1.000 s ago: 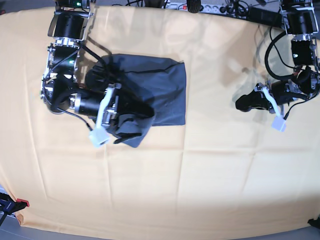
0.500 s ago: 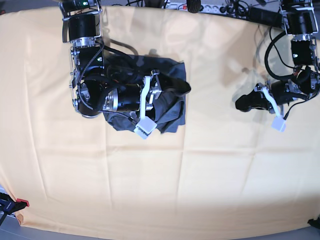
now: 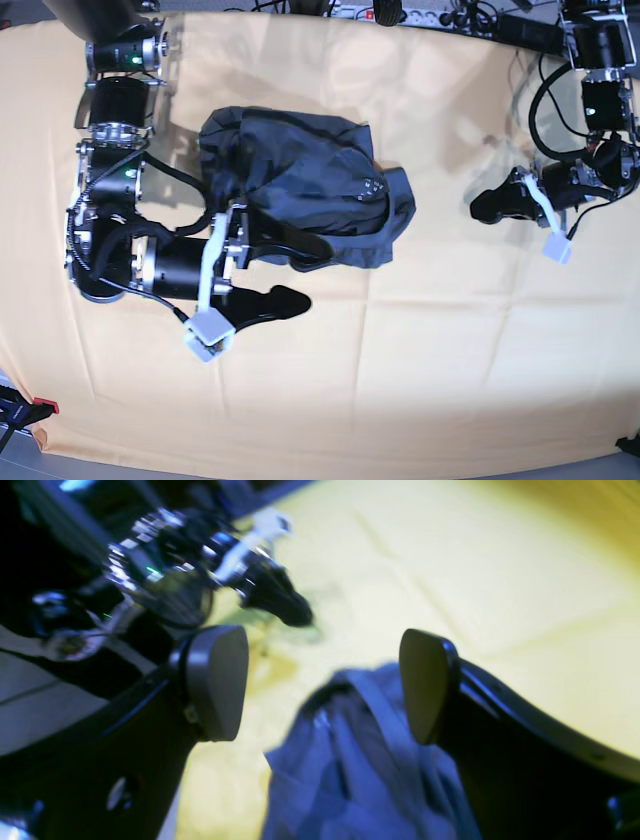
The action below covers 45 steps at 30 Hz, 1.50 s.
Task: Fold the T-shirt properly
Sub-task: 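Press and smooth the folded bundle with the right gripper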
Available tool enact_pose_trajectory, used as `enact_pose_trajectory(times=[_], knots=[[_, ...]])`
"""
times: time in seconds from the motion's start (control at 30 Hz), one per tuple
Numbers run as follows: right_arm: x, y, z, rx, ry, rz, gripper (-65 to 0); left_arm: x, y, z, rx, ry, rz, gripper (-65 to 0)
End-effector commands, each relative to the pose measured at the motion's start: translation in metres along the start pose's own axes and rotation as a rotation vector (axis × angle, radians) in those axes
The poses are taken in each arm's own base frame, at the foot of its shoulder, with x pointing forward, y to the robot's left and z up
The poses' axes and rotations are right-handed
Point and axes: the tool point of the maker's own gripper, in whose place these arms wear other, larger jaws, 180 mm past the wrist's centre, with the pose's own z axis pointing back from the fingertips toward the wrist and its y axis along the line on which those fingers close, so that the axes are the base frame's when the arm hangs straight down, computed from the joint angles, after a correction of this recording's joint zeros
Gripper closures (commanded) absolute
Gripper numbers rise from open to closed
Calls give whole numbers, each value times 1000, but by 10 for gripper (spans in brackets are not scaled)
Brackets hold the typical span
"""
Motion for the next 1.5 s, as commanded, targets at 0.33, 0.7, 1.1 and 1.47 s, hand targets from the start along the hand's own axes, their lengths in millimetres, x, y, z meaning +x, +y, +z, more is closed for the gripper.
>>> enact_pose_trajectory(times=[0.33, 0.7, 1.1, 1.47], knots=[[-65, 5, 35, -51, 102, -116, -480, 18, -5, 7, -14, -52, -50, 0], [-105, 36, 13, -78, 233, -84, -478, 19, -5, 7, -14, -53, -49, 0], [-135, 33, -19, -149, 384, 58, -283, 17, -5, 7, -14, -43, -49, 0], [-135, 28, -18, -177, 388, 75, 0, 17, -5, 7, -14, -43, -49, 0]])
